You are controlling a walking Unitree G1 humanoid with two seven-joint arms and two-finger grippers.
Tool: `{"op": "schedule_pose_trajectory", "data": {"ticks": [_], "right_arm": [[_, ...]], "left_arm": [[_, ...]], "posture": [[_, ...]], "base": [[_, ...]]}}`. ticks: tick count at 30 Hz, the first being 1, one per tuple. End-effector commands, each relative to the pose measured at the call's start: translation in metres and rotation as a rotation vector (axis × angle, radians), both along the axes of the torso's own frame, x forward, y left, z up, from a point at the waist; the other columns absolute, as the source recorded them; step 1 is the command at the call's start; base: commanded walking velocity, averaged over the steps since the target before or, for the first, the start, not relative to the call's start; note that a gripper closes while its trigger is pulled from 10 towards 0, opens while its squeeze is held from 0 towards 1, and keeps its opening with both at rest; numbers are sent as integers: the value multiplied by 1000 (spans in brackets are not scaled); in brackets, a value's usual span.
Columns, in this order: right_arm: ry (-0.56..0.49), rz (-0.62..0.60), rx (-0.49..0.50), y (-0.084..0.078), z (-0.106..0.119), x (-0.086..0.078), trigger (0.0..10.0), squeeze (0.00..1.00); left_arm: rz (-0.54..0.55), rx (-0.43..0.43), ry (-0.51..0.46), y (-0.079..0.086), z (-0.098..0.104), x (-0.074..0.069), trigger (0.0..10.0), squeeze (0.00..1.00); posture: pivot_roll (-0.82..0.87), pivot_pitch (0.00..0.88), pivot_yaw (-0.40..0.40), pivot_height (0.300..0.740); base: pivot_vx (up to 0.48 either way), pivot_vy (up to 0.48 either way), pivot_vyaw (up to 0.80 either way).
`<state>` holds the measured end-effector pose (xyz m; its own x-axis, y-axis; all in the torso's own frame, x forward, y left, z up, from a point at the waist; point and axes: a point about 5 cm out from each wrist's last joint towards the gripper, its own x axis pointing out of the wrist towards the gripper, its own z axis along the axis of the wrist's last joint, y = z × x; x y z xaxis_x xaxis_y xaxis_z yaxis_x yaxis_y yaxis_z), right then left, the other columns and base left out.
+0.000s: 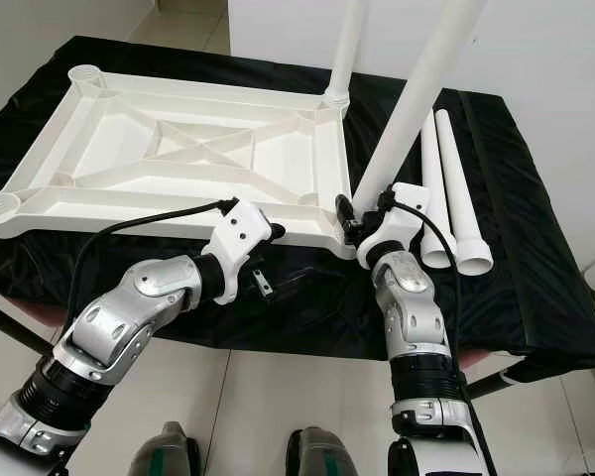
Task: Building children table
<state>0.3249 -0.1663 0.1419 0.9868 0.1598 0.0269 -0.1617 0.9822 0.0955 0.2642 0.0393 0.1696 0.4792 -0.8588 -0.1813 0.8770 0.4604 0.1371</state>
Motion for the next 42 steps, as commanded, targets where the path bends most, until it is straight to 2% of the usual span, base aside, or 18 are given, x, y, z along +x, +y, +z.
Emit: {"op": "schedule_pose_trajectory", "data": {"ticks": [1,3,7,13,14,15,18,24,32,33,36,37,42], "right_arm": [[73,-35,75,-7,-16,-3,0,0],[75,-43,71,-6,-16,-3,0,0],[93,-164,23,-5,-20,-4,0,0],[90,-275,44,7,-22,-6,0,0],[84,-336,39,7,-21,-7,0,0],[84,-336,39,7,-21,-7,0,0],[84,-441,53,10,-20,-7,0,0],[82,-491,76,14,-16,-5,0,0],[81,-451,92,20,-14,-1,0,0],[76,-440,83,21,-13,0,10000,0],[64,-409,68,22,-12,1,10000,0],[61,-386,72,23,-12,1,10000,1000],[24,-301,85,23,-6,3,10000,1000]], "left_arm": [[-71,6,5,-4,2,-6,10000,0],[-69,6,6,-4,2,-6,10000,0],[-68,7,7,-4,2,-7,10000,0],[-66,5,9,-5,1,-7,10000,0],[-65,4,9,-5,1,-6,10000,0],[-65,4,9,-5,1,-6,10000,0],[-65,1,8,-5,2,-5,10000,0],[-68,-2,7,-6,2,-5,10000,0],[-71,-10,6,-9,3,-5,10000,0],[-70,-12,7,-9,3,-5,10000,0],[-67,-13,9,-9,3,-6,10000,0],[-66,-13,9,-9,3,-6,10000,0],[-62,-12,10,-8,2,-6,10000,0]], "posture": [[-32,41,-27,740],[-31,41,-28,740],[-30,41,-31,740],[-26,40,-34,740],[-27,38,-35,740],[-27,38,-35,740],[-29,35,-35,740],[-32,33,-36,740],[-39,33,-42,740],[-37,37,-45,740],[-37,37,-45,740],[-32,38,-47,740],[-31,37,-46,740]], "base": [[0,0,0],[0,0,0],[0,0,0],[0,0,0],[0,0,0],[0,0,0],[0,0,0],[0,0,0],[0,0,0],[0,0,0],[0,0,0],[0,0,0],[0,0,0]]}}
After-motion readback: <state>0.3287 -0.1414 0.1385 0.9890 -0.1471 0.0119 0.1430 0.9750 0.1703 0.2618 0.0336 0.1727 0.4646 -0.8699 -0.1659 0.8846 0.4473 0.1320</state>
